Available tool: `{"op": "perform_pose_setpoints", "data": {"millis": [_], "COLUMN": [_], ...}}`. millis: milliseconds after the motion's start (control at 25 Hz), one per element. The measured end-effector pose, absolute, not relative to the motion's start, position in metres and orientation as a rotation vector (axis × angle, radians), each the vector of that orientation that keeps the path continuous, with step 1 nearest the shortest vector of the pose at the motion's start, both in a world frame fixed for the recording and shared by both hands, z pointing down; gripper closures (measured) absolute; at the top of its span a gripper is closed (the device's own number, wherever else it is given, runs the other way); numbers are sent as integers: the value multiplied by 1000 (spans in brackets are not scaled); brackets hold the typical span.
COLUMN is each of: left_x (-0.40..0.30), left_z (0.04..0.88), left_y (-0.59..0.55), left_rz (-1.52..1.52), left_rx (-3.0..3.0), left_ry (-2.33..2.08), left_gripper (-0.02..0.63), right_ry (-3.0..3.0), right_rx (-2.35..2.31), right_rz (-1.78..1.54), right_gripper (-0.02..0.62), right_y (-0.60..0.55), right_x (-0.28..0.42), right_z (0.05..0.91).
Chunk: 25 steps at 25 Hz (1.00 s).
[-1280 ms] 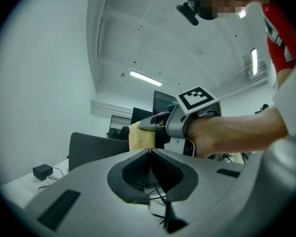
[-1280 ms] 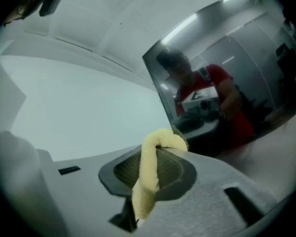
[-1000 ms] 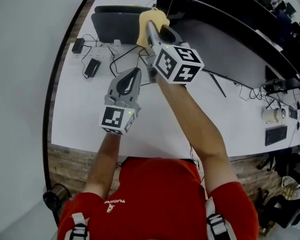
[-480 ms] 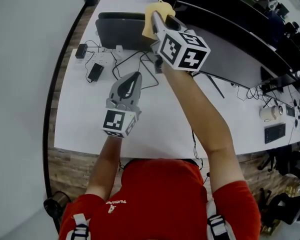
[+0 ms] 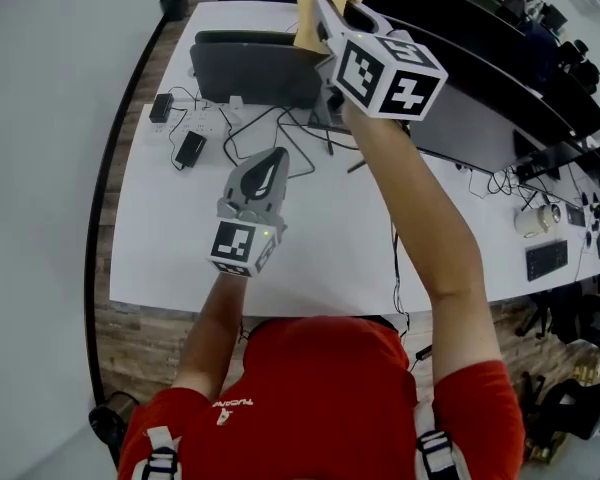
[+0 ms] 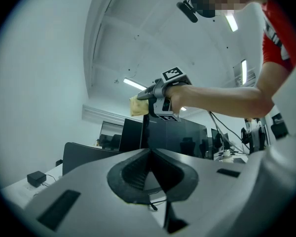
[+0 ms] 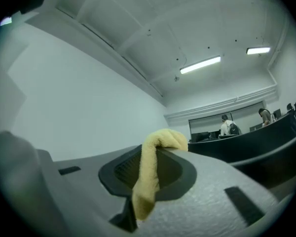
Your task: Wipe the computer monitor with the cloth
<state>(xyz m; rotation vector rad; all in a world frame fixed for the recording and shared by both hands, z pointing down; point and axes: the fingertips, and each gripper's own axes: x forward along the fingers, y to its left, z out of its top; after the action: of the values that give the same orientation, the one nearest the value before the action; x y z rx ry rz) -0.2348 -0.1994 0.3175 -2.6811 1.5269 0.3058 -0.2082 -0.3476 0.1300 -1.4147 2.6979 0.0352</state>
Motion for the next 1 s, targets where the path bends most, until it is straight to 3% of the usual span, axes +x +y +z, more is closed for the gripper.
{"op": "perform_pose_setpoints", "data": {"millis": [280, 1000], "left_x": [-229, -209], "left_z": [320, 321], "left_y": [-195, -192], "left_rz": [305, 286], "left_rx": [-2699, -2704], "left_ry": [1505, 1490], "left_gripper": [595, 595], "right_ry": [2724, 2953], "right_rx": [-1467, -1646], "right_rz": [87, 276], "right_gripper": [537, 537], "right_y": [-360, -361], "right_x": [-181, -129], "right_z": [99, 122]}}
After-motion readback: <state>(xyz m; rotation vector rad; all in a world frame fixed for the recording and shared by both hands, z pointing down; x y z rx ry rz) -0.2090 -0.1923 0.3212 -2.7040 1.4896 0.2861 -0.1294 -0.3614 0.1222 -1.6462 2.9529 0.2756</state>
